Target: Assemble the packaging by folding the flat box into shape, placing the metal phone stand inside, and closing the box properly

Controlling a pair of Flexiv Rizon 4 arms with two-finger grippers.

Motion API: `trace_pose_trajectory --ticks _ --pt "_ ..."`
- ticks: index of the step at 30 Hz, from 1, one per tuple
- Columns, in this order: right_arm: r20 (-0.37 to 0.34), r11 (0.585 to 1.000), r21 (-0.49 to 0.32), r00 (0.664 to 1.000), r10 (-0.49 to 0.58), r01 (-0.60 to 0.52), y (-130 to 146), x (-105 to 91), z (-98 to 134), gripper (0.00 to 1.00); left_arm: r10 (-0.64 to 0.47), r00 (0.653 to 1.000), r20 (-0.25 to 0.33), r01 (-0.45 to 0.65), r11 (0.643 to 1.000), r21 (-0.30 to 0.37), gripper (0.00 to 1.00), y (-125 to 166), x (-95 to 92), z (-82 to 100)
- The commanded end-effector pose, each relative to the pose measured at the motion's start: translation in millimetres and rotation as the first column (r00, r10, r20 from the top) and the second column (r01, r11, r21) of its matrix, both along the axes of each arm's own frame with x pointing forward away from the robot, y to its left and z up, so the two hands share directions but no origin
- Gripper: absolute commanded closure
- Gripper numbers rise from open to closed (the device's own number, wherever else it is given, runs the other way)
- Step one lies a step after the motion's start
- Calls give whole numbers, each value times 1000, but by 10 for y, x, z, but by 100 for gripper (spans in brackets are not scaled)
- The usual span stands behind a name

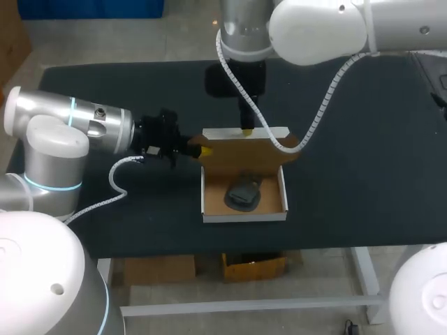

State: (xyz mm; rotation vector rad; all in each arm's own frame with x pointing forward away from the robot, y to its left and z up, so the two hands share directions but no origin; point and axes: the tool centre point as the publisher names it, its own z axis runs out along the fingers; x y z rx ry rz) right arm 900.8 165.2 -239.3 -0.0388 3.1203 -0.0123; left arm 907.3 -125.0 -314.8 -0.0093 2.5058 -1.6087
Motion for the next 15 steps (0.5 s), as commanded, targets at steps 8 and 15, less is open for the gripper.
trace_pose_trajectory --ticks 8,15 --pt "-30 1000 2 1000 8 -8 25 23 -89 54 2 1000 2 -2 1000 -3 100 -2 -2 -6" --pt "-48 1000 8 999 10 -10 18 43 -145 55 2 1000 2 -2 1000 -3 100 -2 -2 -6"
